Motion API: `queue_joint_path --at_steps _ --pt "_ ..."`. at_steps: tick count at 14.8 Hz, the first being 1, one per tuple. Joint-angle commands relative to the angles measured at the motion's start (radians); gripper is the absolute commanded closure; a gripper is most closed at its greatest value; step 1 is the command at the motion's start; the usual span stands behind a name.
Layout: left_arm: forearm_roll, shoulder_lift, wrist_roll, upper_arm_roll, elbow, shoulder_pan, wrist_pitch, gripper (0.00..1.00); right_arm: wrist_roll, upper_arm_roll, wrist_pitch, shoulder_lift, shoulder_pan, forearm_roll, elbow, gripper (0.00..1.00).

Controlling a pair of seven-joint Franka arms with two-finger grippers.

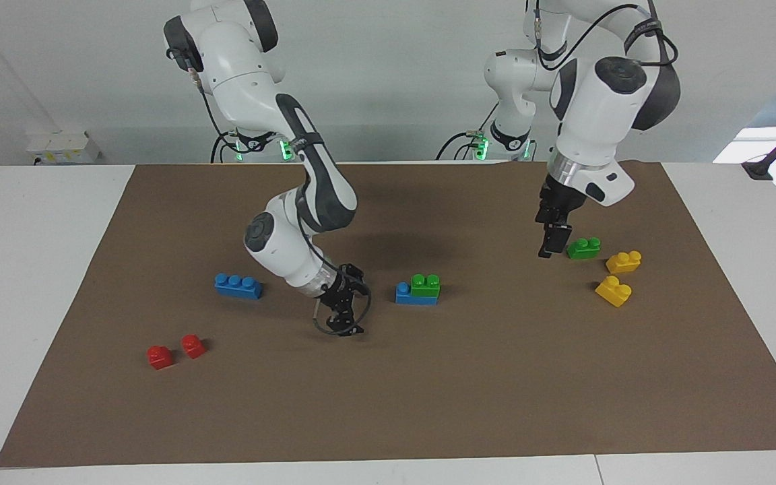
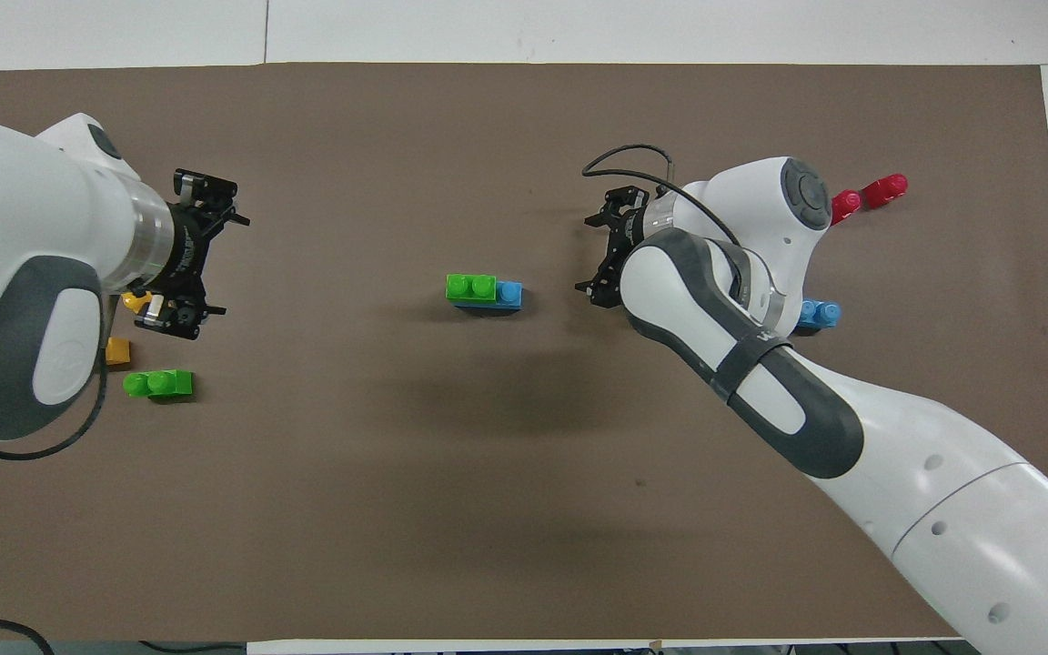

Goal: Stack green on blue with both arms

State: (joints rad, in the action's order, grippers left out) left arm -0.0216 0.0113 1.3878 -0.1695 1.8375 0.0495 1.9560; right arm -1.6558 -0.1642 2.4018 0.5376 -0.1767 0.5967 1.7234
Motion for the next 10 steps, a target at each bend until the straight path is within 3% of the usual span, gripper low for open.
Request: queue_joint_path --at_steps 1,6,10 --pt "-0.035 -0.039 -0.304 -0.002 0.023 -0.077 -0.038 0.0 0.05 -0.006 -0.038 -0.053 0.052 -0.018 0.005 0.0" --pt "-0.043 -0.036 -0.809 0.004 -0.013 -0.163 -0.074 0.0 0.359 -0.005 -0.205 -0.151 0.193 -0.049 0.013 0.0" --pt "-0.038 -0.039 -1.01 0.008 -0.033 -0.168 -0.12 0.0 0.549 -0.008 -0.383 -0.244 0.278 -0.219 0.012 0.0"
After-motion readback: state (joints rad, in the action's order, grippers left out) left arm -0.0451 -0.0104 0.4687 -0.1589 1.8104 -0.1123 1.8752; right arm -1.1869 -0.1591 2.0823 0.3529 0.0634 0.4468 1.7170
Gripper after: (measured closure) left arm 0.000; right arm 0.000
